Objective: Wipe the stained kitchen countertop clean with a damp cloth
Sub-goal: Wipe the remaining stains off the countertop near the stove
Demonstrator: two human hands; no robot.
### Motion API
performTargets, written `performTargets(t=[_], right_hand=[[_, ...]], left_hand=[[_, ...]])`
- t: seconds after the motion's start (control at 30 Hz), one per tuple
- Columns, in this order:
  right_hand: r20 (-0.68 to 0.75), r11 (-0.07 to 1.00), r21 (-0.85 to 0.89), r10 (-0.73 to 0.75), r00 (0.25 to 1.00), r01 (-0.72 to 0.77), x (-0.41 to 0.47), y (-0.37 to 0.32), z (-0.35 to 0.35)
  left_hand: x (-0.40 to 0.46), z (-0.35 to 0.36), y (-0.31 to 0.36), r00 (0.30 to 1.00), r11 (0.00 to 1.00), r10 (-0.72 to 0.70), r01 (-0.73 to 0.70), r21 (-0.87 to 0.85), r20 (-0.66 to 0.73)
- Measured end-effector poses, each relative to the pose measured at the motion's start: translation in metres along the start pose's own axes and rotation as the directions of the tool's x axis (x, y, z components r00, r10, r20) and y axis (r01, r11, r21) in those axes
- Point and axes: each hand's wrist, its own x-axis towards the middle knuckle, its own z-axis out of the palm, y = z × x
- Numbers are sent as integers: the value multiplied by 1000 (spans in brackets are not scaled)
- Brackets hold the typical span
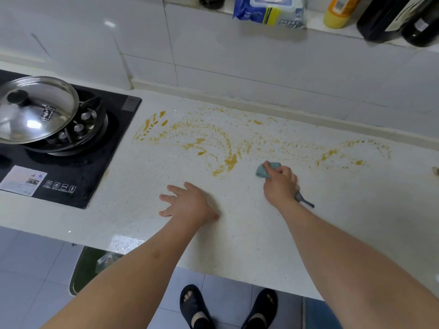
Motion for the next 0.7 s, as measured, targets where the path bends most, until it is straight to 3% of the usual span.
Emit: performTargets(t=[0.07, 0.17, 0.27, 0.33, 0.47, 0.57, 0.7], right_hand=[[48, 1000, -10, -21, 999, 21, 1, -43, 14], [144, 982, -6, -185, 972, 188, -30, -91, 38], [204, 929, -1, -361, 910, 369, -71, -84, 42], [198, 906, -10, -413, 889, 424, -76, -56, 31], [106, 961, -15, -274, 956, 277, -56, -6, 5], [41, 987, 160, -3, 999, -4, -24, -8, -3], [-4, 977, 186, 107, 994, -104, 12, -38, 1]], left_hand=[[2, -1, -1, 1000, 1000, 14, -14, -5, 2], [2, -3, -5, 1000, 999, 17, -17, 38, -2], [0, -22, -13, 994, 986, 102, -104, 134, 25], [4, -45, -24, 980, 975, 199, -198, 99, 1], [23, -85, -54, 979, 988, 143, -150, -44, -148], [33, -83, -69, 996, 999, 7, -12, -51, -87], [32, -70, -65, 996, 994, -80, 77, -82, -39]])
